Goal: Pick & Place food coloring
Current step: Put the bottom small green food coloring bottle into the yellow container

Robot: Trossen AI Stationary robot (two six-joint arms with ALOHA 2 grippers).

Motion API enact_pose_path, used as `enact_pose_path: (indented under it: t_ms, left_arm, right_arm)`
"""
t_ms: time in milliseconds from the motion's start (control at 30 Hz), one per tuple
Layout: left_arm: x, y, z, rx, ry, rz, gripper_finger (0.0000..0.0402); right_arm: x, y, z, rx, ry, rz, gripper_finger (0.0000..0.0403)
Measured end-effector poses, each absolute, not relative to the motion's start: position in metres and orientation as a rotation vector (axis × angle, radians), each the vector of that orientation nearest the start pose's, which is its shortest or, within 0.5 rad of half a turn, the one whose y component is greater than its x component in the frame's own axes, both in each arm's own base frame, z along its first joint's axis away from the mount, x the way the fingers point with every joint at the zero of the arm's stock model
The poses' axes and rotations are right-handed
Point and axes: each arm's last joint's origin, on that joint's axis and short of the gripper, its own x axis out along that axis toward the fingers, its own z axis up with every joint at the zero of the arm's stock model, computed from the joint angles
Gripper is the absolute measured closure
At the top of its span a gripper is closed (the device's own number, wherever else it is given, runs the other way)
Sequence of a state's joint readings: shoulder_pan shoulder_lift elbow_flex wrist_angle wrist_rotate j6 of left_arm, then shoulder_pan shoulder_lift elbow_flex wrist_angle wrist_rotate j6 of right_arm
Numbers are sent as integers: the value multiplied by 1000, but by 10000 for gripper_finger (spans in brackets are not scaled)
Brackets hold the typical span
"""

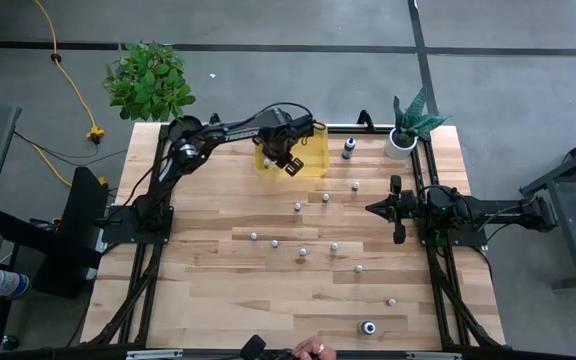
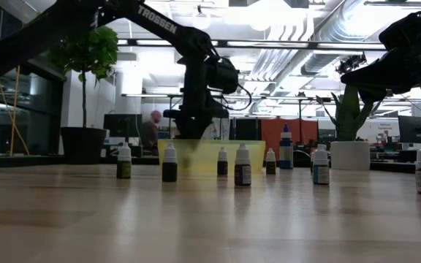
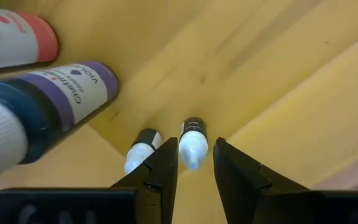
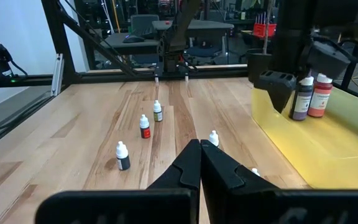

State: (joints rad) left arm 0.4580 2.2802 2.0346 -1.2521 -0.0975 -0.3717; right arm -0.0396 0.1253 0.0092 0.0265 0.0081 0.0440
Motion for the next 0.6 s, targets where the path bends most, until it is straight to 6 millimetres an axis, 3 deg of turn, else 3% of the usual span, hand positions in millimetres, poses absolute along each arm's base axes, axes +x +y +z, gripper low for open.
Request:
enact_pose_path:
  t_ms: [333, 600]
  left_arm:
    - [398, 196, 243, -523, 1294, 696, 305]
    - [398, 165, 274, -348, 1292, 387, 305]
  right_arm:
    - [105, -4, 159, 45, 88, -50, 402]
    - [105, -4, 159, 45, 89, -50, 402]
